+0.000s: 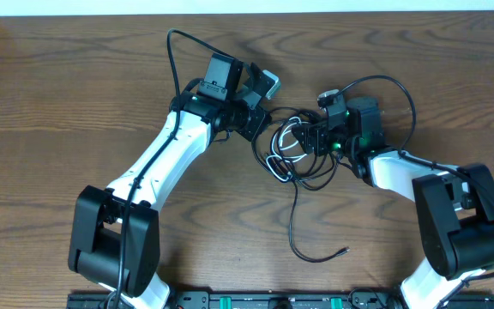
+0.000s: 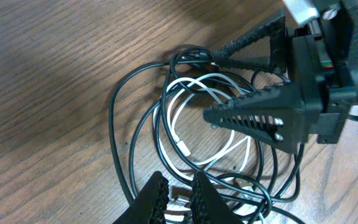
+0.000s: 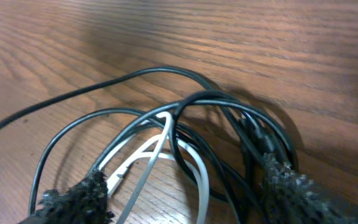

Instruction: Untangle cables

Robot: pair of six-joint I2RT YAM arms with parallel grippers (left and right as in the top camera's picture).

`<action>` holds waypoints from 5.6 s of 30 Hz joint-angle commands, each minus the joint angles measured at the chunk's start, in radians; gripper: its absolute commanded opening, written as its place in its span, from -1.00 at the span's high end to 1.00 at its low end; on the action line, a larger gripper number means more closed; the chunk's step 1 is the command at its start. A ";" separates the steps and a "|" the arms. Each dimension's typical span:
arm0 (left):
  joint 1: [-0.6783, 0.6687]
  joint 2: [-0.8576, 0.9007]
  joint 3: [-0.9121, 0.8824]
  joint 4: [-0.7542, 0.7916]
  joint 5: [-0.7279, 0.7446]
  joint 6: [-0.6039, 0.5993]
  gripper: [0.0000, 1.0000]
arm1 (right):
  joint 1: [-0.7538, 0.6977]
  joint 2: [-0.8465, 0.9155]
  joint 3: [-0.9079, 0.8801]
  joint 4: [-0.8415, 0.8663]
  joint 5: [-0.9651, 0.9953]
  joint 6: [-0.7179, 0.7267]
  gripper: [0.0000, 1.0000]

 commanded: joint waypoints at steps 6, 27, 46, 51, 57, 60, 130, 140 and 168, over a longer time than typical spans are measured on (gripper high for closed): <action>0.002 -0.024 0.000 -0.002 -0.013 -0.012 0.70 | 0.004 0.020 0.005 -0.015 0.117 -0.007 -0.40; 0.002 -0.024 0.000 -0.002 -0.012 -0.013 0.70 | 0.027 0.094 0.005 -0.029 0.177 -0.063 0.27; 0.003 -0.024 0.000 0.053 -0.005 -0.054 0.70 | -0.035 -0.066 0.005 0.098 -0.245 -0.110 0.95; 0.003 -0.024 0.000 0.117 -0.005 -0.104 0.70 | -0.035 -0.117 0.005 0.055 -0.336 -0.183 0.98; 0.003 -0.024 0.000 0.170 -0.005 -0.150 0.70 | -0.035 -0.133 0.005 0.013 -0.439 -0.273 0.98; 0.003 -0.024 0.000 0.188 -0.005 -0.170 0.70 | -0.035 -0.133 0.005 -0.038 -0.469 -0.356 0.98; 0.003 -0.024 0.000 -0.029 0.017 -0.251 0.51 | 0.027 -0.133 0.005 0.040 -0.475 -0.452 0.90; 0.002 -0.024 0.000 -0.031 0.018 -0.252 0.55 | 0.027 -0.133 0.005 0.083 -0.476 -0.436 0.90; 0.002 -0.024 0.000 -0.002 0.024 -0.259 0.72 | 0.027 -0.133 0.005 -0.069 -0.438 -0.437 0.92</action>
